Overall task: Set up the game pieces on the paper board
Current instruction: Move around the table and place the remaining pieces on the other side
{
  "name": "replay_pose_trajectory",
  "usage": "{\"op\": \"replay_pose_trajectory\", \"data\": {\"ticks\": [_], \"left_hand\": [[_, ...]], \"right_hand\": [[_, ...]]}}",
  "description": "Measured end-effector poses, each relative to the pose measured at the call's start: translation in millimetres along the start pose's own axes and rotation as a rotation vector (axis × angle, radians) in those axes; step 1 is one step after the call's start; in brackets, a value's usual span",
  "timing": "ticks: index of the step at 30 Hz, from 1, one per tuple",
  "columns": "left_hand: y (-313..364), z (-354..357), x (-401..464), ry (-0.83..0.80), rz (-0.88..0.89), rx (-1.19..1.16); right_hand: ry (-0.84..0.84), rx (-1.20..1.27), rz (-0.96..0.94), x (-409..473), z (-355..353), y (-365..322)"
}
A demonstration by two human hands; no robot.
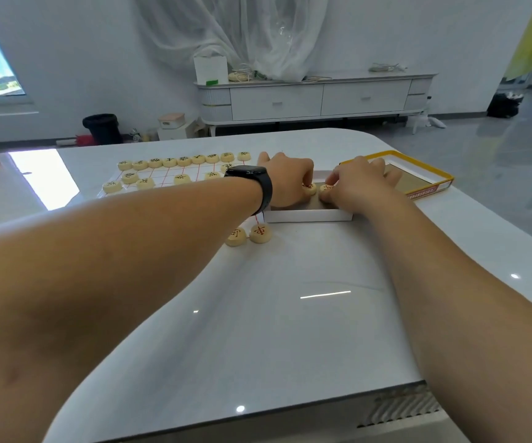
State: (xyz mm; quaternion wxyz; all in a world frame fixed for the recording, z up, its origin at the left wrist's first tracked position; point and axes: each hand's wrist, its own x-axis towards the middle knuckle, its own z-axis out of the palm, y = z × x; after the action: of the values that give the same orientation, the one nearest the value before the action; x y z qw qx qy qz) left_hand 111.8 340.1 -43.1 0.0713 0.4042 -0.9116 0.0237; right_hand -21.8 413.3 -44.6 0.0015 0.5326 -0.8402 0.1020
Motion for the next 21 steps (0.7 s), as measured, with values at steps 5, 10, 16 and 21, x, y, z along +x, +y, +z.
{"op": "replay_pose_trajectory", "data": {"ticks": [5, 10, 16, 21], "left_hand": [[-2, 2, -1, 0.045, 0.001, -0.049], [-8, -4, -8, 0.097, -0.007, -0.108], [-27, -14, -34, 0.201, -0.019, -0.093], [-56, -24, -71, 0.343, -0.042, -0.168]], "right_hand": [[0.007, 0.034, 0.032, 3, 3, 2], [0.107, 0.034, 0.004, 0, -2, -2], [0.275, 0.151, -0.097, -8, -6, -10], [0.353, 0.232, -0.214, -25, -5, -37]]}}
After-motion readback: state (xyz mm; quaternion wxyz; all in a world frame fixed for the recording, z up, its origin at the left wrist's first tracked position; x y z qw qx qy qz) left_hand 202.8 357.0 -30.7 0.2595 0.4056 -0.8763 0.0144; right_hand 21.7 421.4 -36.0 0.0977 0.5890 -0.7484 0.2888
